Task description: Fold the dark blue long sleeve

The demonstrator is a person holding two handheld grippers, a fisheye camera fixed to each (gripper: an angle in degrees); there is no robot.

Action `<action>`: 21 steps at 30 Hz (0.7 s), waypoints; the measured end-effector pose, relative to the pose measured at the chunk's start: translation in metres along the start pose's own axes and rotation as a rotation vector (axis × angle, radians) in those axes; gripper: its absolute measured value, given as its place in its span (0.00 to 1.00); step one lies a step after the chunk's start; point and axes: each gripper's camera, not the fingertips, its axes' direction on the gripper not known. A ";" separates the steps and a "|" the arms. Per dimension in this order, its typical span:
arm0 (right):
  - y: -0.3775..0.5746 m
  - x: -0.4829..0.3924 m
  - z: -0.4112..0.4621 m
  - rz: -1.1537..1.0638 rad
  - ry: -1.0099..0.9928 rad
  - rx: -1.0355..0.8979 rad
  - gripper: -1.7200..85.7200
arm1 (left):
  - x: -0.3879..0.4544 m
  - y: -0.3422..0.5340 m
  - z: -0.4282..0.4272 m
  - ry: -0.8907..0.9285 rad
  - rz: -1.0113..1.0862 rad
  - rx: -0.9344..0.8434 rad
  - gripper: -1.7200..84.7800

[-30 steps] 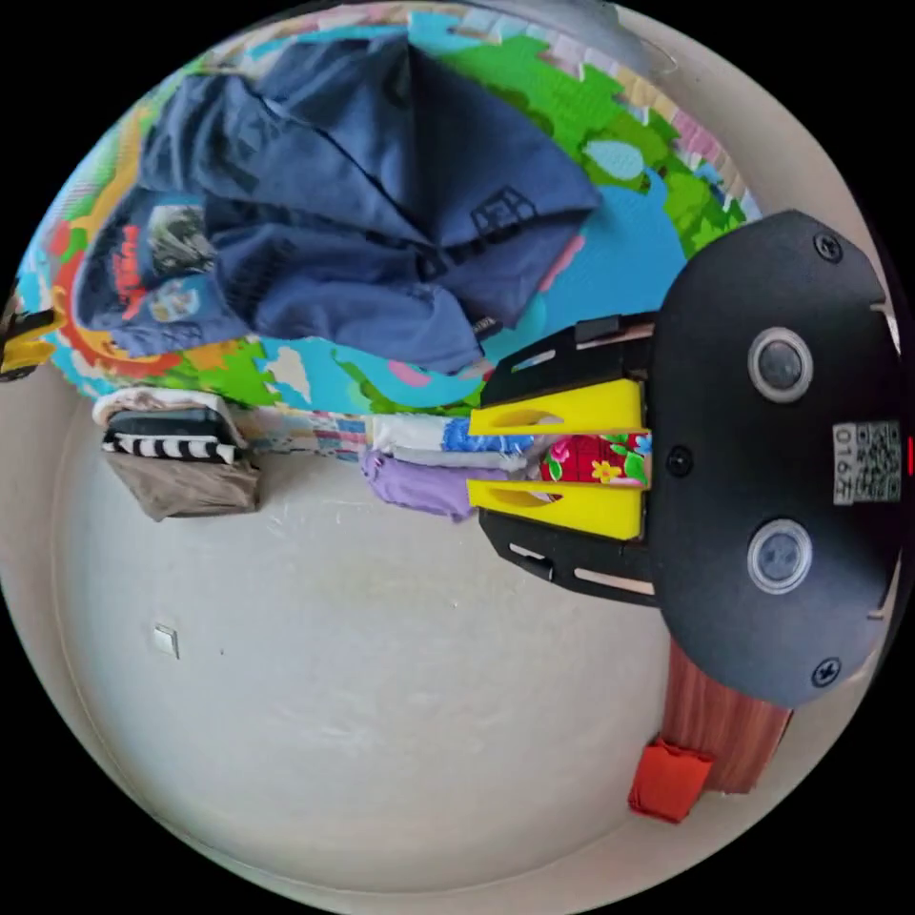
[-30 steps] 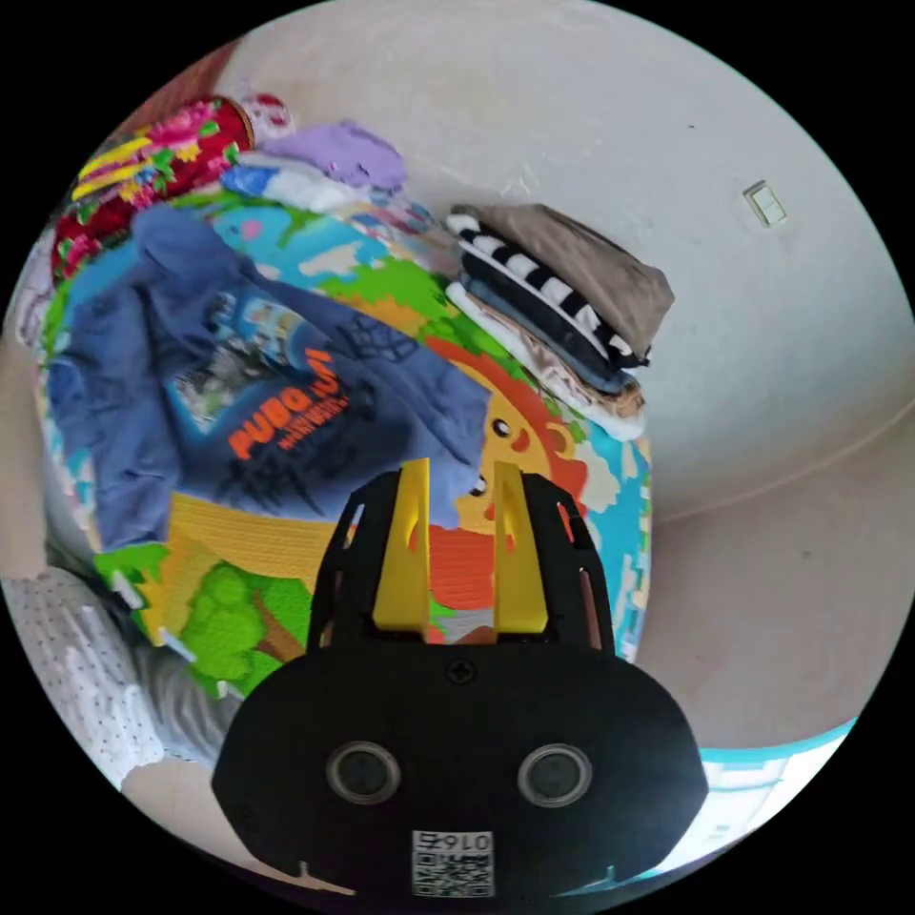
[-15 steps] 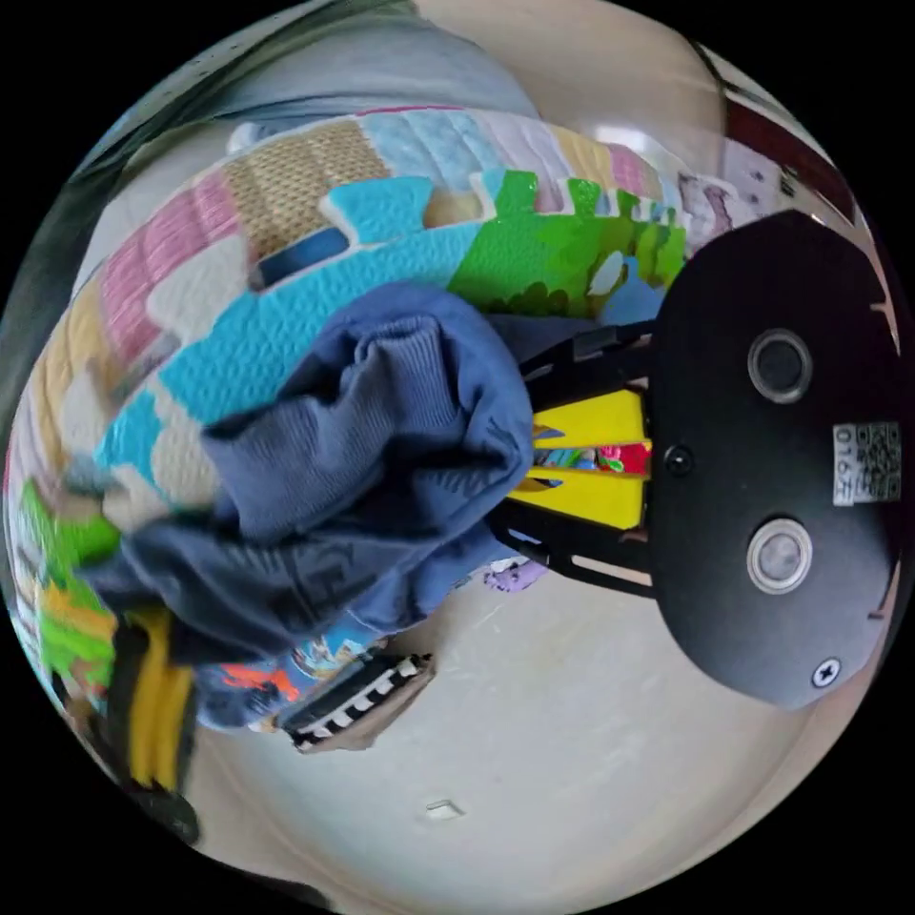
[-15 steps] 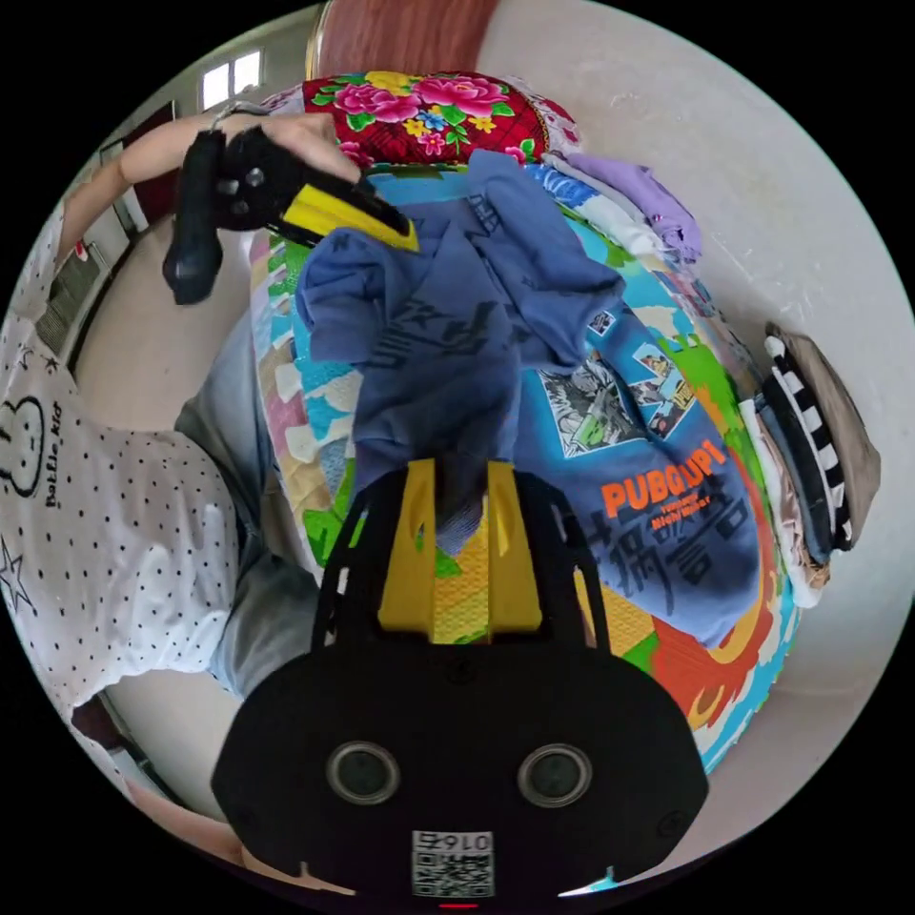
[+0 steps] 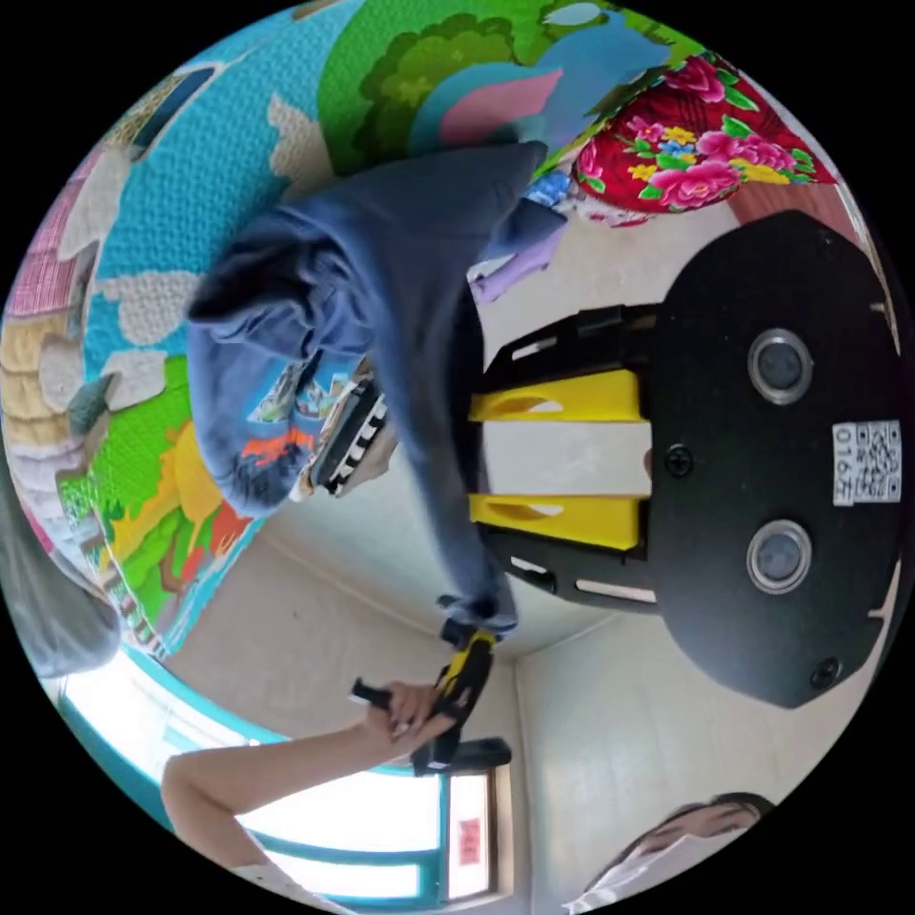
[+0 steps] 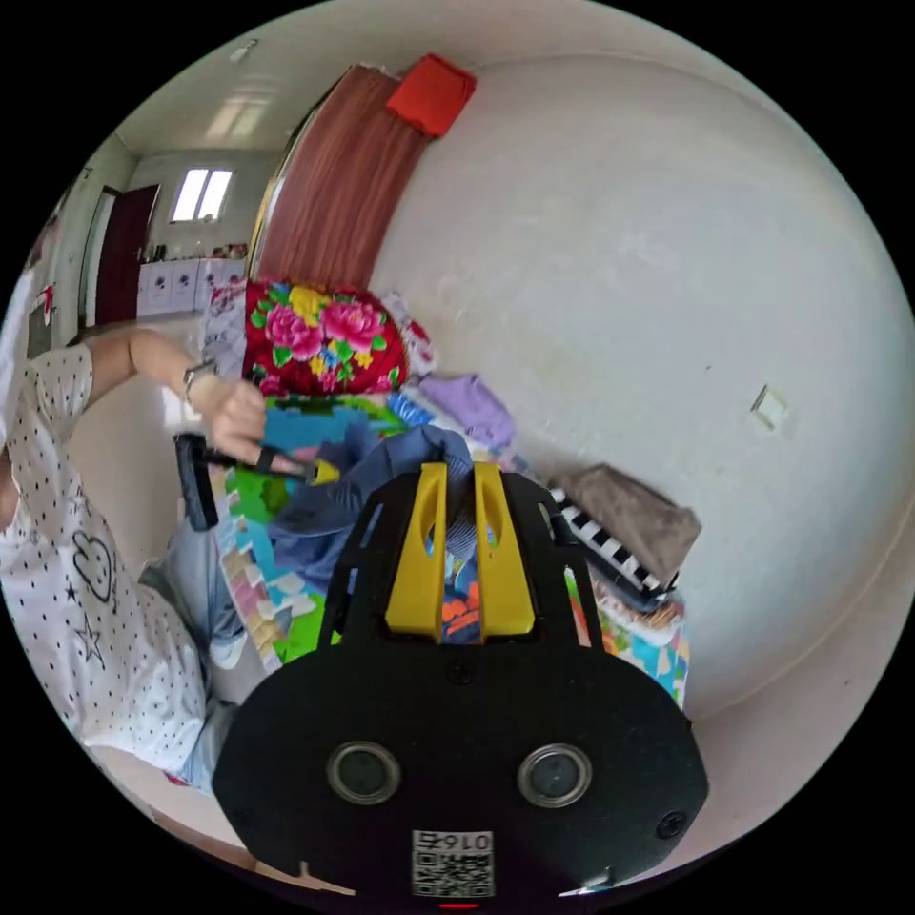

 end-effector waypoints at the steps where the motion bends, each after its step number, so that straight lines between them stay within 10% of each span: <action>1: -0.007 0.004 -0.004 -0.003 0.023 0.008 0.08 | 0.003 -0.003 -0.006 0.007 0.022 0.029 0.17; 8: -0.044 0.089 0.023 0.161 0.252 -0.094 0.08 | 0.029 0.007 -0.019 0.215 0.008 0.083 0.18; 14: 0.008 0.138 0.132 0.256 0.194 -0.529 0.12 | 0.042 0.039 0.011 0.265 -0.067 -0.096 0.18; 21: 0.104 0.079 0.159 0.164 -0.047 -0.489 0.17 | 0.032 0.065 0.024 0.347 -0.106 0.046 0.21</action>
